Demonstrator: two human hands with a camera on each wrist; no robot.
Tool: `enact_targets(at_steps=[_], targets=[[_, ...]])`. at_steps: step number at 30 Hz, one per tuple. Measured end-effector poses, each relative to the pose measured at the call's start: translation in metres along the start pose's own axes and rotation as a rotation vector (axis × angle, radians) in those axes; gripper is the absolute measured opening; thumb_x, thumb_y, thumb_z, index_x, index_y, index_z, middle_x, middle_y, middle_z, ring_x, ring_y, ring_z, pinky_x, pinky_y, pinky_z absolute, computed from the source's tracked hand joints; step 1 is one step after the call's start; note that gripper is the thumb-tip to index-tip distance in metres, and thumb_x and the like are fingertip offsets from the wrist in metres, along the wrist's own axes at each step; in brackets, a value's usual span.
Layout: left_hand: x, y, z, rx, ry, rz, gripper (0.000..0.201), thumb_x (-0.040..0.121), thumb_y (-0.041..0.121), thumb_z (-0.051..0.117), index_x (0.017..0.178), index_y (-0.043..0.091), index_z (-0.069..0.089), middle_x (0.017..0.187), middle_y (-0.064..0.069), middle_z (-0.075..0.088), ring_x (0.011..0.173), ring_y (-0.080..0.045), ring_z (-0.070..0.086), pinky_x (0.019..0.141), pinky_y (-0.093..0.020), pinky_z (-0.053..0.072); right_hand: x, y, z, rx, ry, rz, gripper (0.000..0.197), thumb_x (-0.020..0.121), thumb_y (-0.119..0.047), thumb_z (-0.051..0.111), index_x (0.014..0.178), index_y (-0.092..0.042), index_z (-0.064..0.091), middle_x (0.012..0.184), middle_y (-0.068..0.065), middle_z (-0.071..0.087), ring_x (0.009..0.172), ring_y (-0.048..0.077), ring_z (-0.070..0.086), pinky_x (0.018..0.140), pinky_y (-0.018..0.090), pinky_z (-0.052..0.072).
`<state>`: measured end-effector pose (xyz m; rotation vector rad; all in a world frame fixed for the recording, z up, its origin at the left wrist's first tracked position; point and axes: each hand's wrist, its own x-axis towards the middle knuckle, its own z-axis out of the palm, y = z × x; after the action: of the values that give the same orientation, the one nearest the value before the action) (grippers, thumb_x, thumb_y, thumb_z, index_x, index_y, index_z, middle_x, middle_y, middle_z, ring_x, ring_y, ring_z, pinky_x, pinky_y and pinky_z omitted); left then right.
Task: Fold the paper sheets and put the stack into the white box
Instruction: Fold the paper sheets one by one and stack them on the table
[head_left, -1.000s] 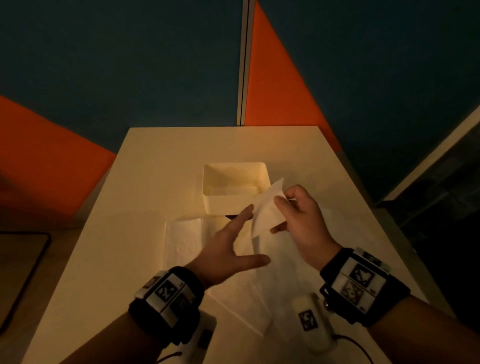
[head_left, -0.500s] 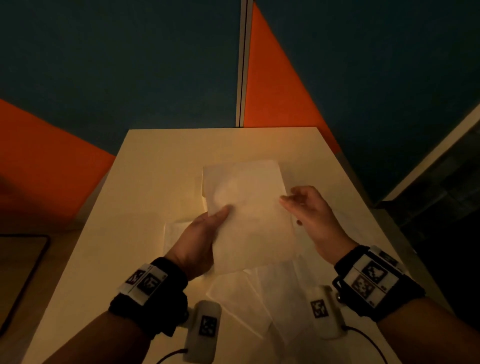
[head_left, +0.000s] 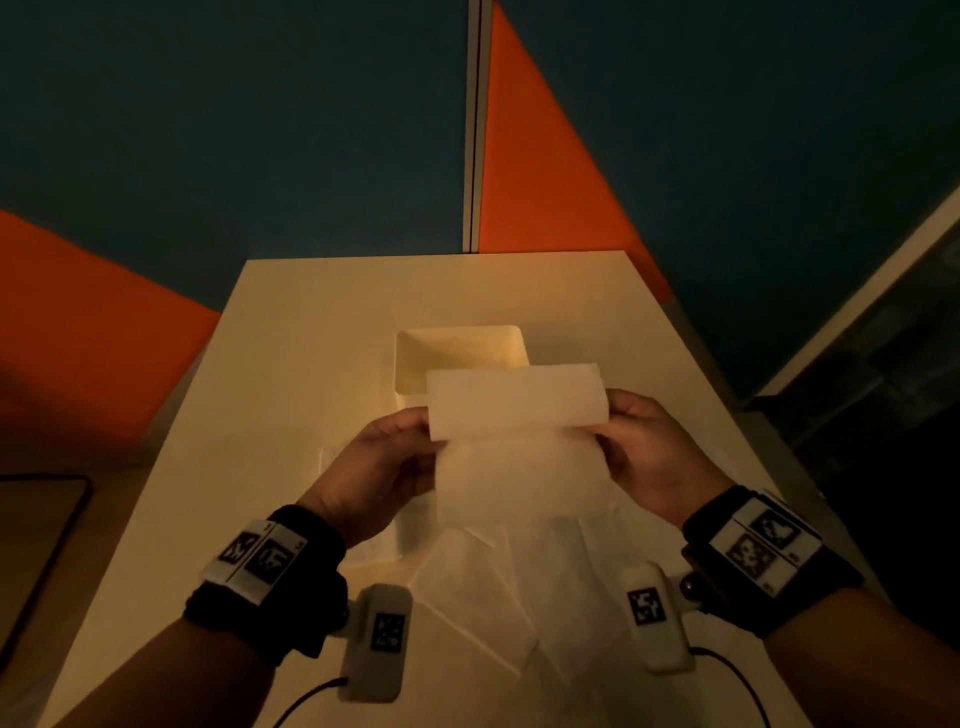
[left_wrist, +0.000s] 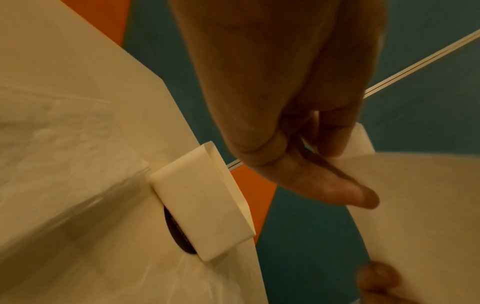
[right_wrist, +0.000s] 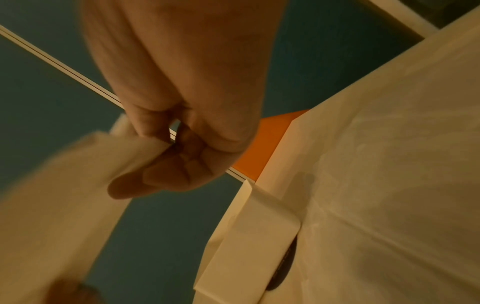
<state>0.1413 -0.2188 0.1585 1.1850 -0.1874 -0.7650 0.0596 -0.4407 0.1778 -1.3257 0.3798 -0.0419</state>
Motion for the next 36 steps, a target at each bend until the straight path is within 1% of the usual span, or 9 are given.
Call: enact_targets(at_steps=[4,7,11,15,20,25,28,32,36], targets=[[-0.006,0.011,-0.009,0.082,-0.133,-0.038,0.033,0.061,0.019,0.060,0.087,0.004,0.074,0.090,-0.014,0.069,0.077,-0.022,0.065,0.067,-0.027,0.056,0.001,-0.012,-0.009,-0.121,-0.020,-0.005,0.042,0.085,0.010,0.047,0.059,-0.018,0.067,0.074,0.005,0.065,0.072,0.024,0.061,0.059,0.033,0.049],[-0.007,0.017,-0.008,0.243,-0.252,-0.048,0.037,0.063,0.035,0.058,0.087,0.013,0.077,0.104,-0.009,0.070,0.093,-0.023,0.064,0.085,-0.031,0.054,0.002,-0.022,-0.011,-0.277,-0.118,0.014,0.057,0.083,0.013,0.040,0.043,-0.020,0.060,0.075,0.013,0.055,0.068,0.025,0.053,0.050,0.025,0.042],[-0.007,0.016,0.000,0.430,-0.317,-0.086,0.029,0.068,0.034,0.062,0.092,0.025,0.077,0.117,0.002,0.067,0.115,-0.018,0.058,0.104,-0.038,0.042,0.006,-0.027,0.000,-0.423,-0.266,0.023,0.059,0.081,0.014,0.041,0.041,-0.025,0.060,0.085,0.018,0.053,0.077,0.028,0.050,0.058,0.028,0.040],[-0.005,0.008,0.015,0.427,-0.350,-0.066,0.025,0.074,0.010,0.064,0.090,0.026,0.077,0.105,-0.002,0.072,0.102,-0.013,0.064,0.091,-0.025,0.050,0.008,-0.021,0.016,-0.559,-0.397,0.025,0.055,0.080,0.015,0.044,0.050,-0.025,0.065,0.078,0.012,0.059,0.079,0.029,0.050,0.067,0.034,0.041],[-0.001,-0.003,0.004,0.328,0.014,-0.016,0.022,0.082,-0.004,0.062,0.091,0.011,0.074,0.098,0.006,0.073,0.091,-0.010,0.066,0.071,-0.020,0.054,0.019,-0.015,0.006,-0.347,-0.216,0.039,0.021,0.092,-0.003,0.051,0.105,-0.016,0.062,0.092,0.009,0.065,0.076,0.019,0.059,0.063,0.028,0.045],[-0.006,-0.019,-0.040,0.332,0.393,0.011,0.024,0.085,-0.006,0.057,0.092,0.014,0.069,0.099,0.001,0.065,0.089,-0.022,0.060,0.083,-0.039,0.053,0.048,0.013,-0.037,-0.656,0.208,0.085,0.018,0.088,-0.004,0.058,0.103,-0.013,0.061,0.091,0.006,0.061,0.078,0.017,0.058,0.063,0.025,0.042],[-0.009,-0.035,-0.070,0.470,0.548,-0.017,0.025,0.083,-0.003,0.063,0.091,0.020,0.069,0.104,-0.006,0.062,0.094,-0.028,0.060,0.087,-0.040,0.051,0.055,0.038,-0.055,-0.951,0.124,0.105,0.028,0.081,-0.004,0.067,0.108,-0.008,0.061,0.090,0.002,0.057,0.090,0.020,0.056,0.068,0.022,0.044],[-0.015,-0.054,-0.094,0.708,0.688,-0.035,0.029,0.079,-0.001,0.066,0.104,0.015,0.070,0.105,-0.012,0.063,0.088,-0.030,0.061,0.080,-0.038,0.051,0.059,0.059,-0.056,-1.272,-0.059,0.194,0.057,0.076,-0.015,0.076,0.128,-0.017,0.051,0.131,0.004,0.050,0.117,0.021,0.050,0.098,0.031,0.043],[-0.015,-0.064,-0.102,0.837,0.698,-0.067,0.037,0.077,0.000,0.068,0.108,0.018,0.068,0.098,-0.013,0.066,0.082,-0.029,0.062,0.080,-0.037,0.051,0.065,0.067,-0.043,-1.542,-0.137,0.157,0.083,0.069,-0.031,0.079,0.139,-0.027,0.036,0.144,-0.004,0.035,0.129,0.023,0.038,0.106,0.040,0.035]])
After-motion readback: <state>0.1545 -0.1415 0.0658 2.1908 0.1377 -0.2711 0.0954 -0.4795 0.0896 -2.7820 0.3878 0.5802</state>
